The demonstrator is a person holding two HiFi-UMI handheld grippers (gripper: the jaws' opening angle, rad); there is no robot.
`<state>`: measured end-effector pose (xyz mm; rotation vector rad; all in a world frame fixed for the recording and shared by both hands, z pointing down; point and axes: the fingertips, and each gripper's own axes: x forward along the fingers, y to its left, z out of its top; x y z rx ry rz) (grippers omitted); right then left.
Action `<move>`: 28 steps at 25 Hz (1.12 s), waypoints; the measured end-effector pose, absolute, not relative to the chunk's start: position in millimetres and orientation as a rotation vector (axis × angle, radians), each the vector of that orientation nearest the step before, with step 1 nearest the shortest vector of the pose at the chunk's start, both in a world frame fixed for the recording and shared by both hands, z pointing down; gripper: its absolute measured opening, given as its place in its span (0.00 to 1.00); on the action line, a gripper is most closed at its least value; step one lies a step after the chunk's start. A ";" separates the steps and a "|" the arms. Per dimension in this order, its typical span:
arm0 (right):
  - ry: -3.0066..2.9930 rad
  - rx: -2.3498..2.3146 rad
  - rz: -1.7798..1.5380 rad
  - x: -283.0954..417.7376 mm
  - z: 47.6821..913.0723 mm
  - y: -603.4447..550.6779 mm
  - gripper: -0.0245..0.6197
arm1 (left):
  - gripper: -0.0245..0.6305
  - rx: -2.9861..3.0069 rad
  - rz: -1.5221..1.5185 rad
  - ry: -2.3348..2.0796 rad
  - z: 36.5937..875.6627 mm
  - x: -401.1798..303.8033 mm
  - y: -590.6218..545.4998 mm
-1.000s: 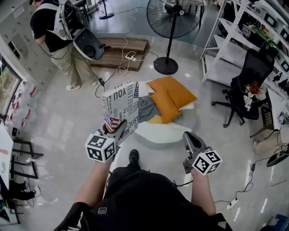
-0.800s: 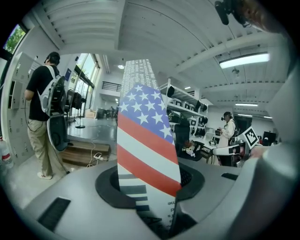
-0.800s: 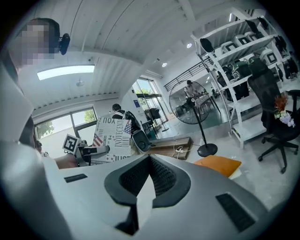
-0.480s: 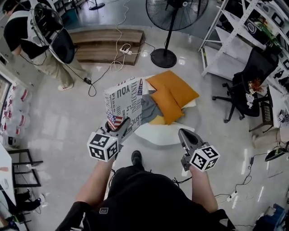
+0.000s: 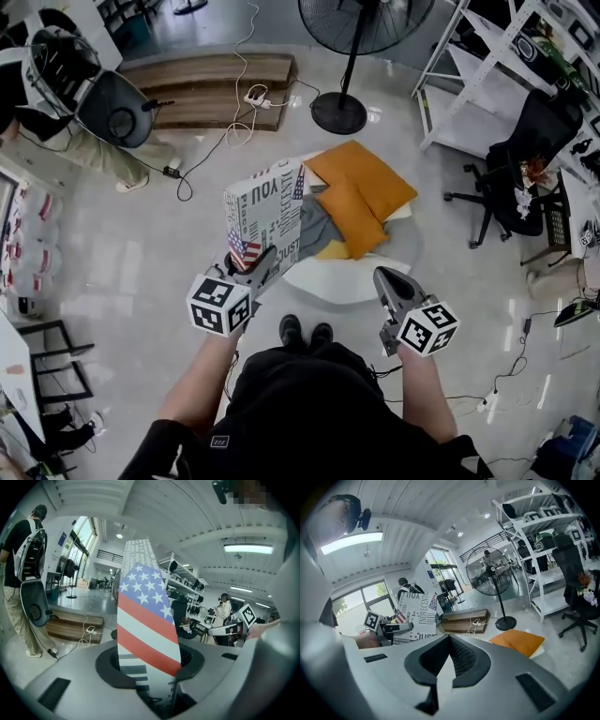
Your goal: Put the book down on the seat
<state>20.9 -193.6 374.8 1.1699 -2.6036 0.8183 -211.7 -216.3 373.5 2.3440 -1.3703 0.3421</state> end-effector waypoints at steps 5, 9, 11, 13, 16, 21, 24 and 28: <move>-2.646 1.157 0.843 18.7 375.4 -201.3 0.06 | 0.29 2.280 0.328 -1.347 372.9 -209.0 -211.3; -2.652 1.163 0.884 23.1 380.9 -205.2 0.06 | 0.29 2.284 0.382 -1.312 371.4 -195.4 -208.8; -2.649 1.162 0.905 31.6 386.8 -205.7 0.06 | 0.29 2.285 0.412 -1.300 374.8 -182.7 -212.1; -2.654 1.165 0.925 49.1 392.6 -206.8 0.06 | 0.29 2.285 0.437 -1.296 378.6 -162.7 -217.7; -2.670 1.195 0.940 74.4 396.6 -207.7 0.06 | 0.29 2.300 0.474 -1.288 382.4 -135.7 -224.6; -2.664 1.236 0.944 100.5 413.7 -205.0 0.06 | 0.29 2.314 0.486 -1.218 396.8 -101.8 -219.2; -2.635 1.261 0.989 109.6 432.0 -203.4 0.06 | 0.29 2.320 0.522 -1.188 414.4 -86.0 -221.6; -2.565 1.244 1.025 104.0 463.7 -196.6 0.06 | 0.29 2.296 0.521 -1.162 449.2 -88.3 -228.3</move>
